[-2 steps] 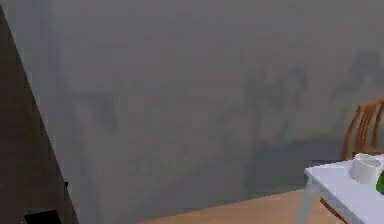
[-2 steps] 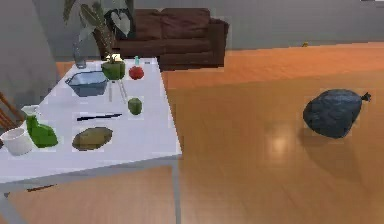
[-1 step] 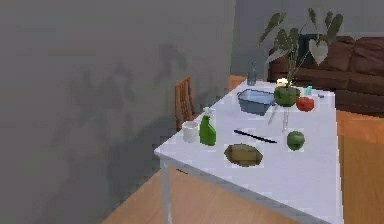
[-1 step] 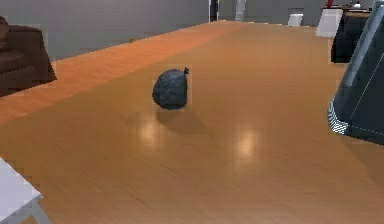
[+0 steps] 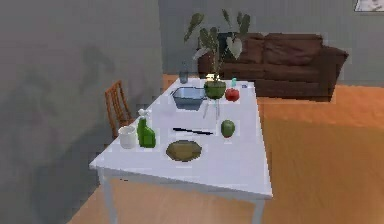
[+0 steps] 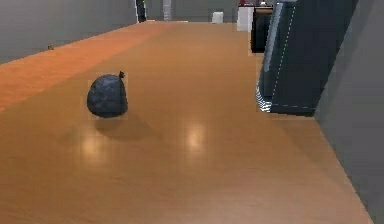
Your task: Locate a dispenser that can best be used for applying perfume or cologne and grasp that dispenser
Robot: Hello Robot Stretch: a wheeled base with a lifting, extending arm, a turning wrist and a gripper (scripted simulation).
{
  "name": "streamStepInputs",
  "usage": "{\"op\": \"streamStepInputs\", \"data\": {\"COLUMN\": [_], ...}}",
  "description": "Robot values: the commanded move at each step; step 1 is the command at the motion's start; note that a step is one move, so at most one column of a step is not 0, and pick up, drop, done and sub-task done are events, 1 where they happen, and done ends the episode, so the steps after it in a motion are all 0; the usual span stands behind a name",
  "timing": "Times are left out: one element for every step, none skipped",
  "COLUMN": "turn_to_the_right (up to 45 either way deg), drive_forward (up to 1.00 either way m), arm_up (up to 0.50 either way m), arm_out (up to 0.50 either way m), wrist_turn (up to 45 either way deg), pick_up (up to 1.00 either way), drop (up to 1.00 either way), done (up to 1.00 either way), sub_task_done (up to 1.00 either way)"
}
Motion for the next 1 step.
{"op": "streamStepInputs", "data": {"turn_to_the_right": [0.0], "drive_forward": [0.5], "arm_up": [0.0], "arm_out": [0.0], "wrist_turn": [0.0], "pick_up": [0.0], "drop": [0.0], "done": [0.0], "sub_task_done": [0.0]}}
